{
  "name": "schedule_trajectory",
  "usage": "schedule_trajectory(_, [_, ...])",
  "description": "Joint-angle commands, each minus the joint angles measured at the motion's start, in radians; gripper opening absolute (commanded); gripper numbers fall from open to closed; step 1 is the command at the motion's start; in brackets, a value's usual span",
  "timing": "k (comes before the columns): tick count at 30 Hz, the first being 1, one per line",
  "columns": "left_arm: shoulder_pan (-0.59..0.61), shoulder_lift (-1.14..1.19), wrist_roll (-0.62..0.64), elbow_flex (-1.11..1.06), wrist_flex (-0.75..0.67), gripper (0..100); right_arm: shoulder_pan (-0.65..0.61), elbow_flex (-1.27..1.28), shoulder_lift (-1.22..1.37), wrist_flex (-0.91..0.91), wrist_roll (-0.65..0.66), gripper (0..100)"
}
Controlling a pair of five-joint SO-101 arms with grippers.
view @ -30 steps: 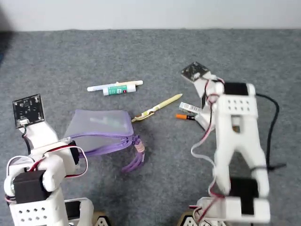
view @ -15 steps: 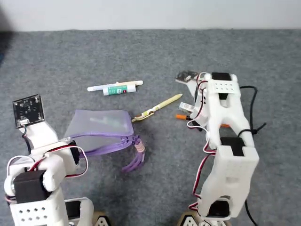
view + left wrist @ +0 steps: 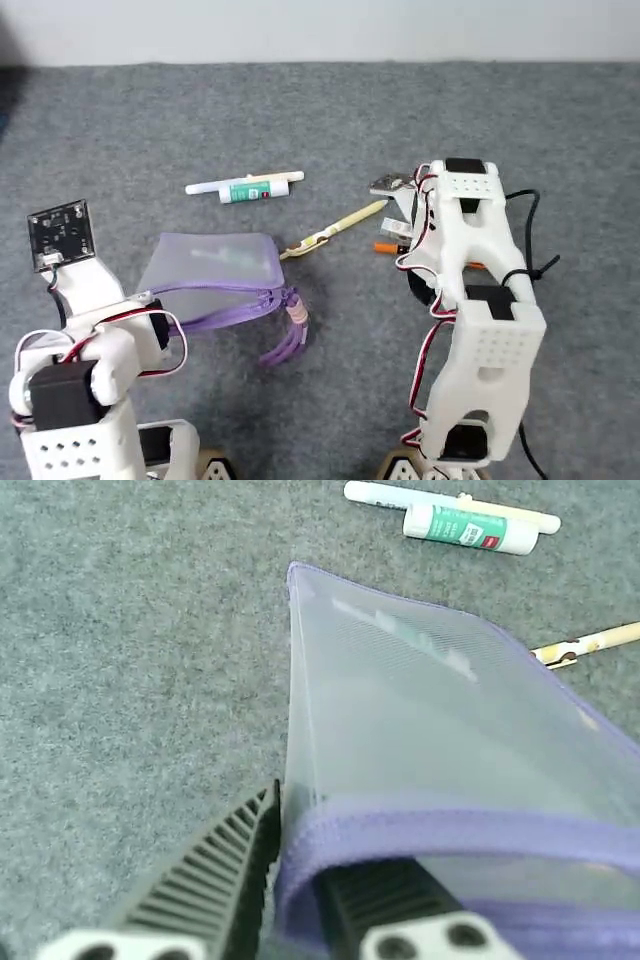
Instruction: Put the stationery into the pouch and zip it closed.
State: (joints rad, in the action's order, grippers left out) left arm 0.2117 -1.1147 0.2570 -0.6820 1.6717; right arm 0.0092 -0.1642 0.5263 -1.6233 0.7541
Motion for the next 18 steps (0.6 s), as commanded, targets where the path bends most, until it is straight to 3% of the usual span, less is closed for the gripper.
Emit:
schedule_trajectory(1, [0.009, 0.002, 0.011, 0.01, 0.003, 1, -0.01, -0.02, -0.157, -0.051, 0.009, 0.9])
schedule_trajectory(11, [0.008, 0.002, 0.011, 0.01, 0.003, 1, -0.005, 0.034, -0.427, -0.163, 0.011, 0.9])
schedule_trajectory(18, [0.008, 0.002, 0.011, 0.01, 0.003, 1, -0.01, 0.129, -0.449, 0.038, 0.014, 2.6])
